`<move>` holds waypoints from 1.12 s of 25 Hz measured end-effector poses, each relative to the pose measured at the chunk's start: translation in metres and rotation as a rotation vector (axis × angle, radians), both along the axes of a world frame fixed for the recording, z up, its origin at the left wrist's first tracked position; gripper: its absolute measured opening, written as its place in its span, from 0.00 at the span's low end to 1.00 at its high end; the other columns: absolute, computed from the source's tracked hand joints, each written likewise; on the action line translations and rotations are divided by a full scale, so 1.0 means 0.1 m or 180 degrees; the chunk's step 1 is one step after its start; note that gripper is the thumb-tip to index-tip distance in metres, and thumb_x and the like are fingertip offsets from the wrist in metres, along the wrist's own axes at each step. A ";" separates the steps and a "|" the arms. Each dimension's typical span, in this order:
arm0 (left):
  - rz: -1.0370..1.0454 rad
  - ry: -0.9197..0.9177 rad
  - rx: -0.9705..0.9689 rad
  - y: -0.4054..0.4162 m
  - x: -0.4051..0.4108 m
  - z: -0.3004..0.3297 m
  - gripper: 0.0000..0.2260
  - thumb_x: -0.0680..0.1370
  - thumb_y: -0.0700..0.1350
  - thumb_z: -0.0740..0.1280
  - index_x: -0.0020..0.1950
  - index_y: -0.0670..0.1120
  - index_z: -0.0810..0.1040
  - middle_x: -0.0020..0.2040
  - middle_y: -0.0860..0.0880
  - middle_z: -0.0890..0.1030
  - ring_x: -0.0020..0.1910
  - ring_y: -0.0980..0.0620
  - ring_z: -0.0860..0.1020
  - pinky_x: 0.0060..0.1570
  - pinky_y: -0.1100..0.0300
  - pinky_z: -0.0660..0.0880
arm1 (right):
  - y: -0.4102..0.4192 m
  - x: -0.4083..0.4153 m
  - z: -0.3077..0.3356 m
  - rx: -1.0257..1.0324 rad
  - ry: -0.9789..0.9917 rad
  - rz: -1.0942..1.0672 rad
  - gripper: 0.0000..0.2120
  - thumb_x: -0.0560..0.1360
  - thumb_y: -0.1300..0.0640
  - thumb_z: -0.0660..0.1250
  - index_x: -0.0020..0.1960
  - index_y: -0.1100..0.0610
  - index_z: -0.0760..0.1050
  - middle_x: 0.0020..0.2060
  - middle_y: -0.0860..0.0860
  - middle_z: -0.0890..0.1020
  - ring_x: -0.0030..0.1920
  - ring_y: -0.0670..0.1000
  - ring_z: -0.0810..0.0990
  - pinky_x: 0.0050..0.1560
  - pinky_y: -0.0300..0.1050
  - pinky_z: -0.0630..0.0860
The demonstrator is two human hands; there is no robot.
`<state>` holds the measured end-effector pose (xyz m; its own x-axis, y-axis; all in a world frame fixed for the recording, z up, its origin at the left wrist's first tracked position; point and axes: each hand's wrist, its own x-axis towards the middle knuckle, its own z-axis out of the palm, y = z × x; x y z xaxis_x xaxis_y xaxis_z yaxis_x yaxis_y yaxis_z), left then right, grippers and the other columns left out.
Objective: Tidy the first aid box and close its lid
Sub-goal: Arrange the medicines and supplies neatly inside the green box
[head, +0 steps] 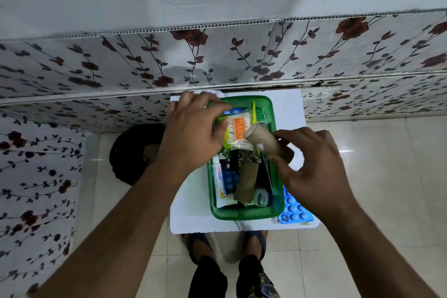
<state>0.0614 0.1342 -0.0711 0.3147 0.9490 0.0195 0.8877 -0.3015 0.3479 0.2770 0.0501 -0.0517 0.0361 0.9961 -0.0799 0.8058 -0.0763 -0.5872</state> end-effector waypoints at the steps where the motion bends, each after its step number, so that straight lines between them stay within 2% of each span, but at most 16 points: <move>1: 0.0286 -0.0297 0.0085 -0.06 -0.13 0.00 0.14 0.76 0.49 0.63 0.60 0.51 0.80 0.57 0.50 0.80 0.57 0.45 0.72 0.53 0.55 0.62 | -0.01 -0.06 -0.02 0.0014 -0.0224 0.0255 0.17 0.68 0.49 0.70 0.56 0.47 0.80 0.46 0.45 0.82 0.46 0.55 0.73 0.47 0.50 0.71; 3: 0.0748 -0.0577 0.0130 -0.21 -0.37 -0.06 0.12 0.75 0.43 0.63 0.55 0.50 0.82 0.53 0.49 0.81 0.54 0.44 0.74 0.53 0.57 0.64 | 0.03 -0.19 -0.07 -0.0002 -0.0743 0.0679 0.17 0.67 0.49 0.69 0.56 0.47 0.80 0.46 0.46 0.82 0.47 0.57 0.75 0.46 0.52 0.71; 6: 0.0983 -0.0550 -0.0052 -0.41 -0.58 -0.17 0.12 0.74 0.40 0.65 0.53 0.50 0.82 0.51 0.49 0.82 0.51 0.45 0.73 0.50 0.59 0.64 | 0.13 -0.37 -0.16 -0.0072 -0.1410 0.1031 0.16 0.65 0.50 0.68 0.53 0.48 0.80 0.47 0.48 0.82 0.48 0.58 0.76 0.45 0.50 0.67; 10: 0.1028 -0.0619 -0.0135 -0.50 -0.70 -0.28 0.11 0.73 0.39 0.66 0.52 0.49 0.83 0.50 0.49 0.81 0.51 0.46 0.72 0.49 0.62 0.63 | 0.16 -0.45 -0.24 0.0067 -0.1519 0.1101 0.11 0.64 0.53 0.71 0.47 0.50 0.82 0.45 0.50 0.81 0.44 0.58 0.78 0.44 0.50 0.68; 13: 0.1047 -0.0666 -0.0302 -0.55 -0.72 -0.37 0.11 0.73 0.38 0.67 0.51 0.50 0.83 0.49 0.51 0.79 0.50 0.46 0.73 0.49 0.65 0.62 | 0.10 -0.38 -0.29 -0.0137 -0.1664 0.1280 0.10 0.65 0.55 0.70 0.45 0.46 0.83 0.42 0.47 0.81 0.43 0.56 0.79 0.44 0.49 0.67; 16: 0.1081 -0.0722 -0.0339 -0.58 -0.73 -0.38 0.10 0.73 0.39 0.66 0.51 0.51 0.82 0.46 0.56 0.74 0.48 0.47 0.73 0.49 0.60 0.65 | 0.08 -0.34 -0.34 -0.0233 -0.1702 0.1346 0.13 0.61 0.59 0.70 0.43 0.47 0.83 0.43 0.48 0.80 0.42 0.56 0.80 0.44 0.49 0.66; 18: 0.1111 -0.0770 -0.0357 -0.55 -0.72 -0.39 0.10 0.73 0.40 0.66 0.51 0.51 0.82 0.44 0.57 0.72 0.47 0.49 0.72 0.49 0.58 0.67 | 0.08 -0.39 -0.35 -0.0197 -0.1716 0.1227 0.10 0.62 0.59 0.69 0.42 0.48 0.82 0.40 0.49 0.80 0.41 0.56 0.79 0.44 0.49 0.66; 20: 0.1099 -0.0825 -0.0414 -0.53 -0.71 -0.41 0.10 0.73 0.40 0.66 0.51 0.52 0.82 0.43 0.57 0.71 0.46 0.51 0.71 0.48 0.57 0.68 | 0.05 -0.41 -0.36 -0.0010 -0.1733 0.1171 0.04 0.67 0.56 0.69 0.40 0.49 0.81 0.37 0.48 0.80 0.41 0.57 0.77 0.44 0.50 0.66; 22: 0.1112 -0.0913 -0.0497 -0.55 -0.70 -0.44 0.10 0.74 0.40 0.67 0.51 0.52 0.82 0.44 0.57 0.73 0.44 0.53 0.72 0.47 0.58 0.69 | 0.00 -0.38 -0.35 0.0197 -0.1447 0.1006 0.04 0.72 0.53 0.68 0.42 0.49 0.82 0.38 0.48 0.81 0.43 0.56 0.77 0.45 0.51 0.67; 25: 0.1322 -0.1062 -0.0767 -0.40 -0.68 -0.50 0.10 0.75 0.44 0.69 0.56 0.51 0.80 0.50 0.52 0.77 0.44 0.54 0.75 0.46 0.58 0.73 | -0.01 -0.22 -0.22 0.0298 -0.0473 0.0176 0.05 0.73 0.55 0.71 0.48 0.51 0.83 0.41 0.48 0.83 0.43 0.54 0.79 0.46 0.50 0.71; 28: 0.1536 -0.0942 -0.1084 -0.03 -0.66 -0.66 0.21 0.72 0.53 0.73 0.63 0.50 0.76 0.59 0.44 0.75 0.54 0.46 0.77 0.53 0.53 0.75 | 0.03 0.07 -0.21 -0.0026 0.0199 -0.0609 0.08 0.73 0.60 0.72 0.50 0.50 0.82 0.41 0.45 0.83 0.41 0.49 0.80 0.44 0.45 0.75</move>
<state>-0.0048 0.1317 -0.1374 -0.1201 0.9506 -0.2862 0.7480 0.2762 0.6035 0.2842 0.0532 -0.0727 0.2194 0.9709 -0.0961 0.7380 -0.2295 -0.6345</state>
